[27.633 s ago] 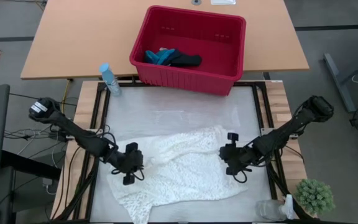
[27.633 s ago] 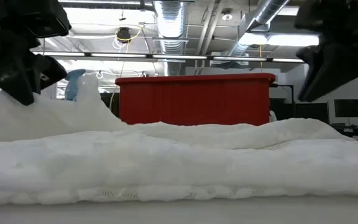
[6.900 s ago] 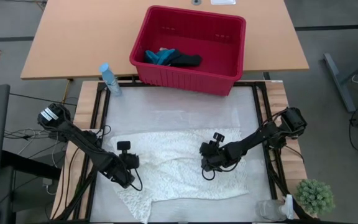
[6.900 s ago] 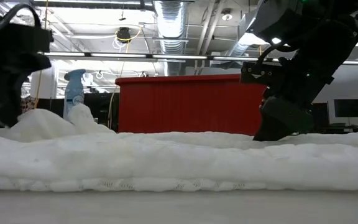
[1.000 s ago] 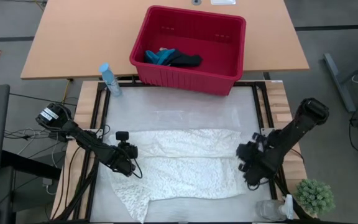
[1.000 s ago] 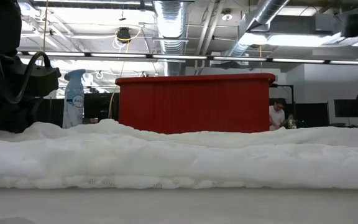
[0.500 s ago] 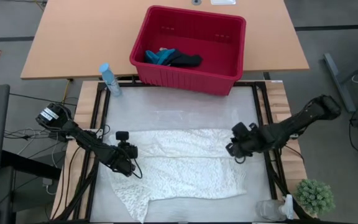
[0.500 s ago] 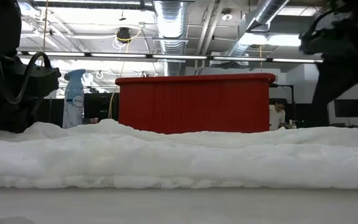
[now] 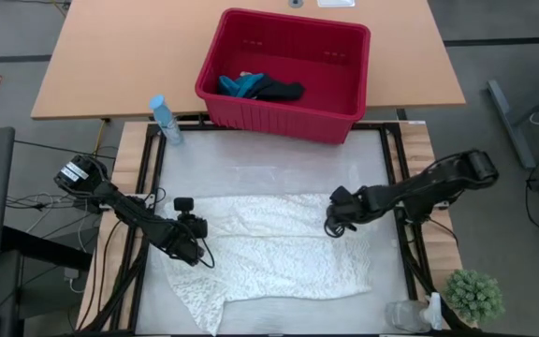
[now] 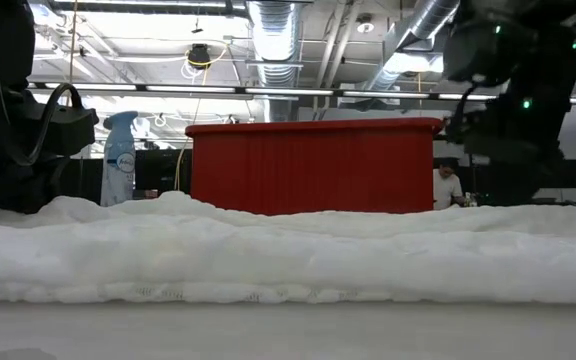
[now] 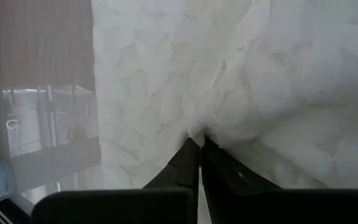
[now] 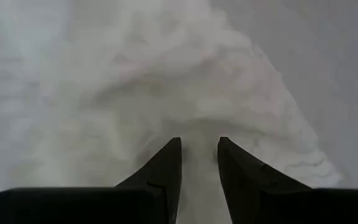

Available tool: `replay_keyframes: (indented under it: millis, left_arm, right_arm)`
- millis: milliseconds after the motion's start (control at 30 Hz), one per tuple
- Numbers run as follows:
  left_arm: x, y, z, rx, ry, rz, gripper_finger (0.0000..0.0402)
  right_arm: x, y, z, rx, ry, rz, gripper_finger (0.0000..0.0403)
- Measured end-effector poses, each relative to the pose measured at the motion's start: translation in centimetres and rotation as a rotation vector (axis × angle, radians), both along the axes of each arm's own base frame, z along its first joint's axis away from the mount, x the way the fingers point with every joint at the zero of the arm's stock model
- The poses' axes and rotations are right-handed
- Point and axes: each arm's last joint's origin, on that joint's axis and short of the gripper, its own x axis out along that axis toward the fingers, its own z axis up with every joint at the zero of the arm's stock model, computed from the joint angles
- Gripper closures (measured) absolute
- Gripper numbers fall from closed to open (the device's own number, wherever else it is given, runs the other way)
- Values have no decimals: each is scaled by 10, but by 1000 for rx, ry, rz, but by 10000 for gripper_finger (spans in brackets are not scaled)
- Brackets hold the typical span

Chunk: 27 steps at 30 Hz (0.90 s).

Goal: Fold Laundry from Bin
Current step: Fold the white shirt

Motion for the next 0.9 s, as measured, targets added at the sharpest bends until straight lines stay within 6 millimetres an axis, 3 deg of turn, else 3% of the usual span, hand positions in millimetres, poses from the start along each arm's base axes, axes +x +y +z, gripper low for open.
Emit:
replay_keyframes:
  millis: [300, 733, 900]
  left_arm:
    - [0, 0, 0, -5, 2, 2, 401]
    - [-2, 1, 0, 3, 22, 2, 401]
    - [-2, 1, 0, 3, 21, 3, 401]
  right_arm:
    - [-3, -6, -16, -20, 150, -98, 284]
    - [-37, -12, 8, -99, 257, -242, 284]
    - [-37, -13, 13, -170, 234, -230, 284]
